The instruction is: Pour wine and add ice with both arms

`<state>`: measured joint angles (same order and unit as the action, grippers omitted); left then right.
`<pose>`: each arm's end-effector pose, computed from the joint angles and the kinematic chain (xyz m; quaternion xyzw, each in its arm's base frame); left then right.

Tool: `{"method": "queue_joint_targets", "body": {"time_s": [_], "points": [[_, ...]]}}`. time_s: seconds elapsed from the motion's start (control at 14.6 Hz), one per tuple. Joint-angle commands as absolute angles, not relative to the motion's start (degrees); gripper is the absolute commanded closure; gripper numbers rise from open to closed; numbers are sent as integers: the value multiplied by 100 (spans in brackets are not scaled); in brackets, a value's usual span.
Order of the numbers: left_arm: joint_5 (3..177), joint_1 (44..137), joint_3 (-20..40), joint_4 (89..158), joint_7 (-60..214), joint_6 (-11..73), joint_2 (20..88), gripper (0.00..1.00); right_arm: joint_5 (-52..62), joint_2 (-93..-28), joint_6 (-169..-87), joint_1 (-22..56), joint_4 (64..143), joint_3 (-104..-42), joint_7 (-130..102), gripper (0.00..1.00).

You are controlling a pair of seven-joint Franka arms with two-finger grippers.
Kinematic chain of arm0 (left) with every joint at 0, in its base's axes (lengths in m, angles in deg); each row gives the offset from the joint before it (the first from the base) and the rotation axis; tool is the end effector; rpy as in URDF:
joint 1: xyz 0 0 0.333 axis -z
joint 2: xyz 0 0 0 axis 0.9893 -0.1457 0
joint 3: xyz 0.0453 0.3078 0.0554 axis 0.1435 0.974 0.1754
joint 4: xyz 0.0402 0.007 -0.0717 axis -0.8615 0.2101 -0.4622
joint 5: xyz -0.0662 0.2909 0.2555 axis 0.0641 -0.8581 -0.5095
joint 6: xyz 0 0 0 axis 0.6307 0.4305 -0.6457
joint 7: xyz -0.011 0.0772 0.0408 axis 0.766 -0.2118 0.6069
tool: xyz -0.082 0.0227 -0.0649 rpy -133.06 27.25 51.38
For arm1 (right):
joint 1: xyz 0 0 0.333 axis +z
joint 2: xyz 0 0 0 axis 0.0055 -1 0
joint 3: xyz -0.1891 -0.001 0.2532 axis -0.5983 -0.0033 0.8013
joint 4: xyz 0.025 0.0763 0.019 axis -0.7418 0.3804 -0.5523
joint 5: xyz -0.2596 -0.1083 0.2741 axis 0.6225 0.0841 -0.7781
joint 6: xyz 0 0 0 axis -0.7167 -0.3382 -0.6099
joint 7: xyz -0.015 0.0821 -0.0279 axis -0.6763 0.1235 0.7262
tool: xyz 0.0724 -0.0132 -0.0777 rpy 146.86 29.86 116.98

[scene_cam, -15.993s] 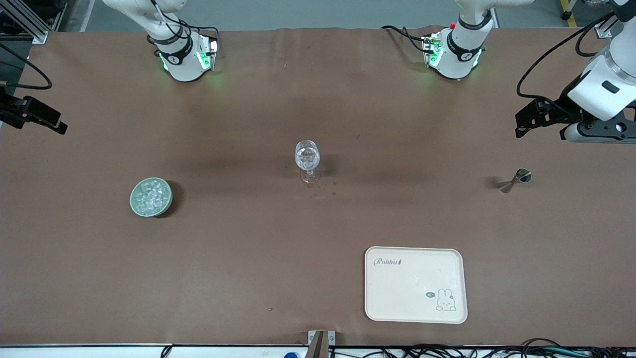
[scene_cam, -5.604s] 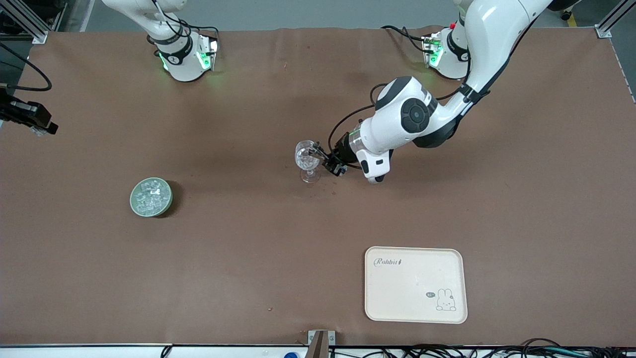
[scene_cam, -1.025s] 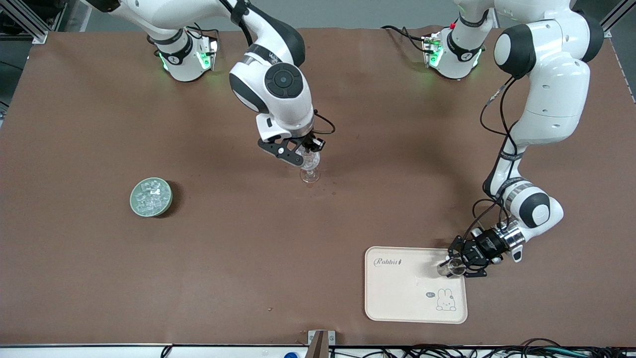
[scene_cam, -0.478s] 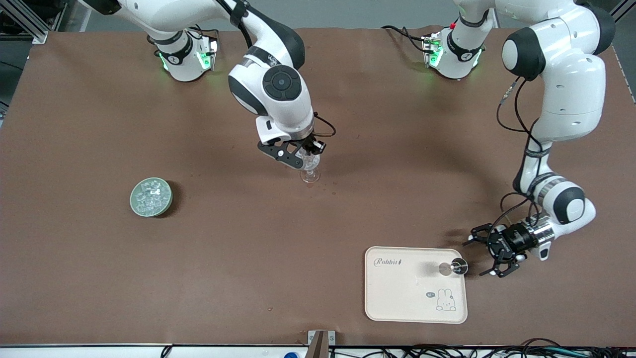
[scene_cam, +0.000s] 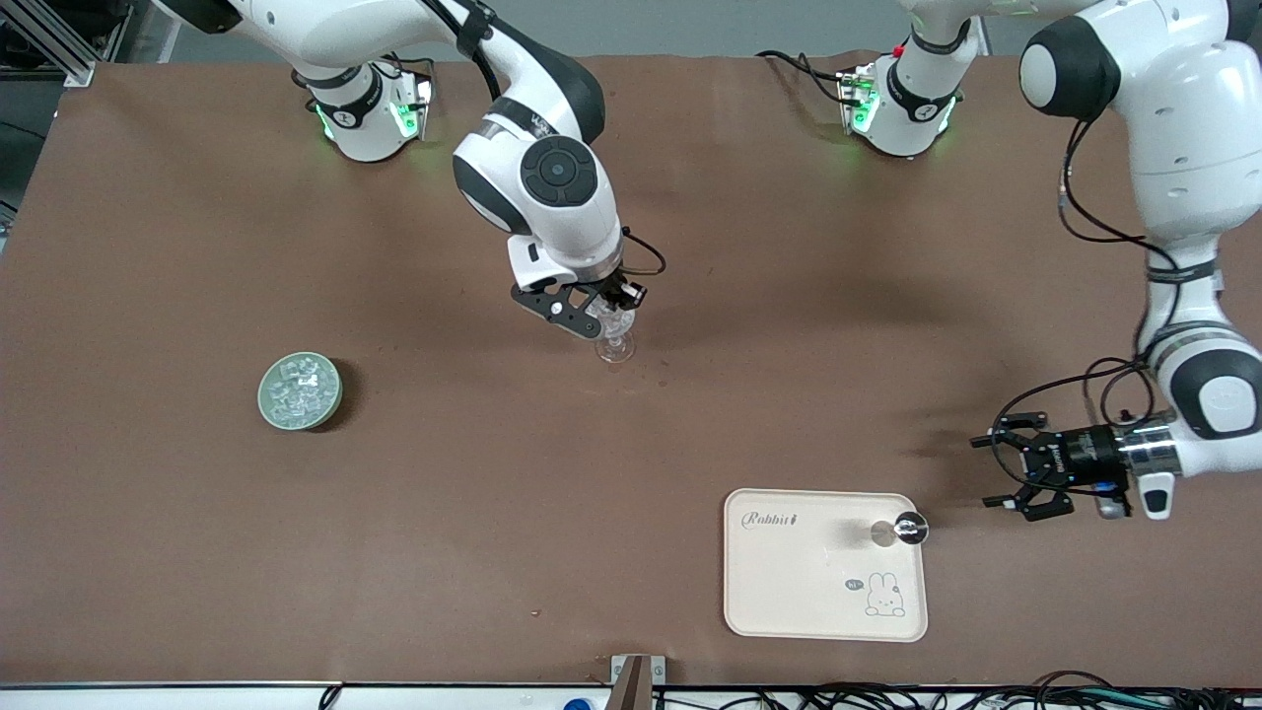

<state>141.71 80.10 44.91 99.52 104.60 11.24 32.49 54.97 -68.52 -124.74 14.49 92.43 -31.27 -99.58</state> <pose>0.7107 0.0970 0.2496 0.7411 0.5251 -0.2353 0.3459 0.4929 0.4760 0.3823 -0.9670 0.2486 0.0542 0.0161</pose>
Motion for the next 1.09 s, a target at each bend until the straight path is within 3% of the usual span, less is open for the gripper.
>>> {"method": "queue_joint_targets", "body": {"time_s": [0.0,0.21,0.34,0.55,0.89,1.03], "points": [[13220,8048,4523,9189,10416,1178,3366,0,5608,-6883,-12402,1375,9167,-3039,-10022,66],[13034,7996,4610,9125,10380,1478,4015,0,5608,-6874,-12402,1366,9167,-3030,-10022,61],[13016,7969,4619,9142,10433,1434,4393,0,5608,-6839,-12393,1340,9150,-3004,-10022,48],[11572,8004,4358,9204,10224,1206,5087,0,5608,-6734,-11912,1243,8721,-2933,-10022,2],[9249,8030,3092,9502,8615,1144,5976,0,5766,-5901,-11297,866,8411,-3065,-9629,0],[8563,8048,2679,9975,8465,1170,6467,0,5757,-5444,-10752,760,8411,-3467,-8857,0]]}}
